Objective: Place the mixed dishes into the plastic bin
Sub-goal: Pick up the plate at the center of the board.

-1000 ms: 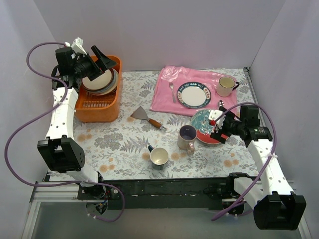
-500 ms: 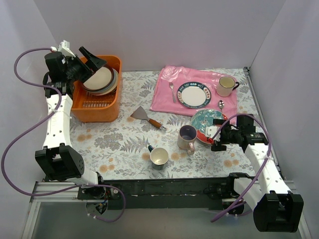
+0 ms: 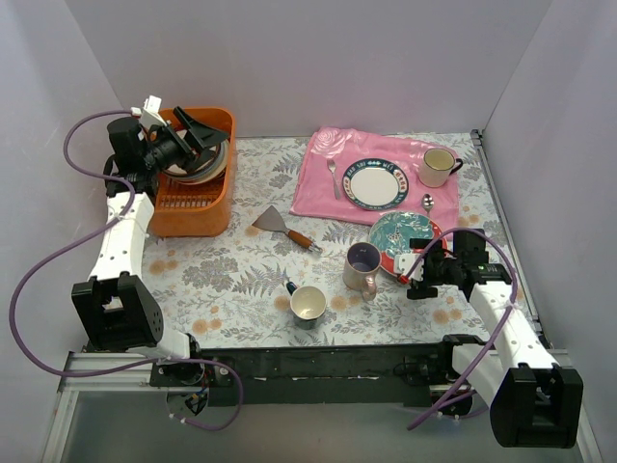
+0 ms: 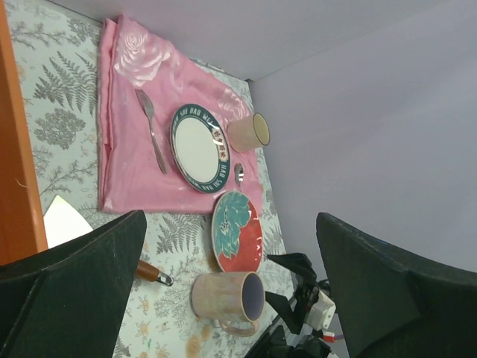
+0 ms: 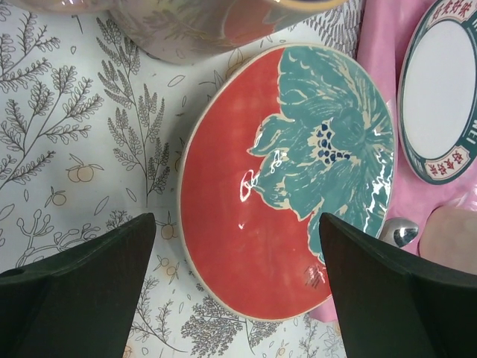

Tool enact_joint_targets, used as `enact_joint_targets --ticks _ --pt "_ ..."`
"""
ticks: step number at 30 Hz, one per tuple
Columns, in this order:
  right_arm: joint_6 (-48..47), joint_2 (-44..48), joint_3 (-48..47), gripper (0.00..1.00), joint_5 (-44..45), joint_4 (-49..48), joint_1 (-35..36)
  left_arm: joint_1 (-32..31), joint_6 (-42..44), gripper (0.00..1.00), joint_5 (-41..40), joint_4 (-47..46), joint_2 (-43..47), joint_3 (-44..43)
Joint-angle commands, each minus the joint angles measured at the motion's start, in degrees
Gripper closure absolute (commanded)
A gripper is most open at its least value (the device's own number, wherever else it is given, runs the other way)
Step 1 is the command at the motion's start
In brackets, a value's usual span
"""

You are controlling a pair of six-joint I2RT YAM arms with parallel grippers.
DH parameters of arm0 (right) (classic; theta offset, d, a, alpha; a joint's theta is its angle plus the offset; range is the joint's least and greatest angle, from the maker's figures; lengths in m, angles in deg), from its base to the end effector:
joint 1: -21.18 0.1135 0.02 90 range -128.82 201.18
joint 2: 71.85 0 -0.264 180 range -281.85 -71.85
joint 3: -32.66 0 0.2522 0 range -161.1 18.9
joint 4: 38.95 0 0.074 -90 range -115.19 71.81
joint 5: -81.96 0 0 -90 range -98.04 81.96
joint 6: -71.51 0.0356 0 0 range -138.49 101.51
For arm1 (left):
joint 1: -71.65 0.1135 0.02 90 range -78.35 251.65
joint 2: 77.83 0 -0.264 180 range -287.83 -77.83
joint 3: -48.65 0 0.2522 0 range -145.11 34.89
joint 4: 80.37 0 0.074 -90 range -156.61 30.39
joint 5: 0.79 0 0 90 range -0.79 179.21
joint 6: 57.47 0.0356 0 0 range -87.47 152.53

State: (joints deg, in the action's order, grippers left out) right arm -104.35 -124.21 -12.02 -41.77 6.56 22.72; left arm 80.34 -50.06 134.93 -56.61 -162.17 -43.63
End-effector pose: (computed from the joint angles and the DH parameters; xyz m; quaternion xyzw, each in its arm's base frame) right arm 0.1702 0.0244 0.2059 -0.6936 0.5932 0.0013 0.4087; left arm 0.3388 0.0260 0.3841 -0.3617 0.6814 -0.5817 0.2578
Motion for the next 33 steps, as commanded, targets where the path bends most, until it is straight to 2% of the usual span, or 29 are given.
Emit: enact_joint_targets --ticks 1,7,20,24,28,33 --pt "0.00 -1.17 1.21 0.02 2.45 -4.06 0.48 -0.51 -1.96 0.02 2.80 -3.41 4.70 3.19" --pt "-3.78 -1.43 3.66 0.06 3.23 -2.74 1.09 -0.51 -2.23 0.02 2.63 -3.67 4.97 3.90" --pt "-4.48 -0.47 13.77 0.28 9.12 -17.76 5.31 -0.43 -2.49 0.02 1.84 -2.53 3.74 2.76" --pt "-5.36 -0.64 15.79 0.35 10.09 -19.71 6.37 -0.51 -2.40 0.02 1.84 -2.53 3.74 2.50" --pt "-5.80 -0.82 17.11 0.48 10.62 -19.88 7.07 -0.43 -2.40 0.02 1.92 -2.44 3.65 2.41" --pt "-6.16 -0.38 18.17 0.69 10.80 -19.01 8.04 -0.51 -2.49 0.02 2.36 -2.44 3.74 2.58"
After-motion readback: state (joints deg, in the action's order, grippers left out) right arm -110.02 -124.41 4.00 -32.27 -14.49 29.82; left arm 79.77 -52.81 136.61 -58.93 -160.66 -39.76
